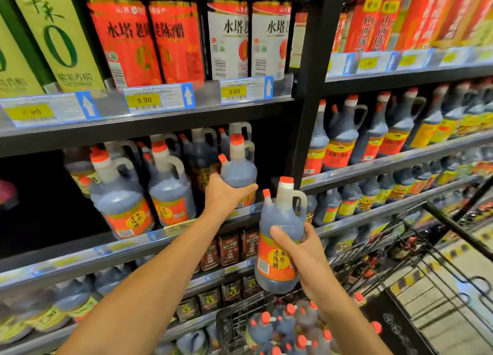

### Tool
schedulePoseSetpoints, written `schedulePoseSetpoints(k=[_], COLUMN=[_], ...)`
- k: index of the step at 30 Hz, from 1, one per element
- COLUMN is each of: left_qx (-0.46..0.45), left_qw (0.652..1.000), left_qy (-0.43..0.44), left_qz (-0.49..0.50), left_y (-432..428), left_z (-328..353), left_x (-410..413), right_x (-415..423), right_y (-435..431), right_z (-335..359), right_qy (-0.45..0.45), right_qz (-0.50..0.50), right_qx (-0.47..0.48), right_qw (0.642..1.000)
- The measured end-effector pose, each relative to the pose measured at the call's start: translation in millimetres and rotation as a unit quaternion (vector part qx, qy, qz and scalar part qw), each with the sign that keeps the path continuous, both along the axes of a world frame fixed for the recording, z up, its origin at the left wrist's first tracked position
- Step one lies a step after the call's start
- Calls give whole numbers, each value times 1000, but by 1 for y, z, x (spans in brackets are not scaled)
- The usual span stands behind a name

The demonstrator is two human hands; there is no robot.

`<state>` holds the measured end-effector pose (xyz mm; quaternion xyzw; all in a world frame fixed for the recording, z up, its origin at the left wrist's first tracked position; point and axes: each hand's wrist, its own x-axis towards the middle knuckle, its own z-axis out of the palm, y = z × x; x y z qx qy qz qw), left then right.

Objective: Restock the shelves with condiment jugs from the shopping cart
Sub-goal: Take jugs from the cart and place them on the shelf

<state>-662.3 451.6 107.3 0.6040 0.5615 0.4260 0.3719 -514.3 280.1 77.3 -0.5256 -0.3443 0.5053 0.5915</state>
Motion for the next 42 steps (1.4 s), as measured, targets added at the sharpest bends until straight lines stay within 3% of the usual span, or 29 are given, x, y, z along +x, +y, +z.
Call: schedulePoseSetpoints(k=[11, 20, 26, 32, 38, 42], left_qx=[-45, -10, 12, 71, 209, 257], left_qw=[990, 995, 994, 984, 937, 899], left_qy=[43, 88, 82, 131, 259, 355], left_qz=[-128, -49, -72, -94, -104, -12], left_y=[12, -3, -2, -29, -74, -78], left_z=[5, 7, 6, -8, -32, -46], left_x=[-13, -3, 3, -33, -102, -150], right_x=[-4, -11, -16, -23, -37, -55], right_y=[1, -3, -4, 2, 20, 35], right_z=[-11, -12, -10, -9, 1, 18], right_qy=[9, 9, 1, -9, -34, -78], right_qz=[12, 16, 14, 14, 24, 13], right_qx=[-3, -4, -9, -9, 8, 43], right_qw=[1000, 1000, 1000, 1000, 999, 996])
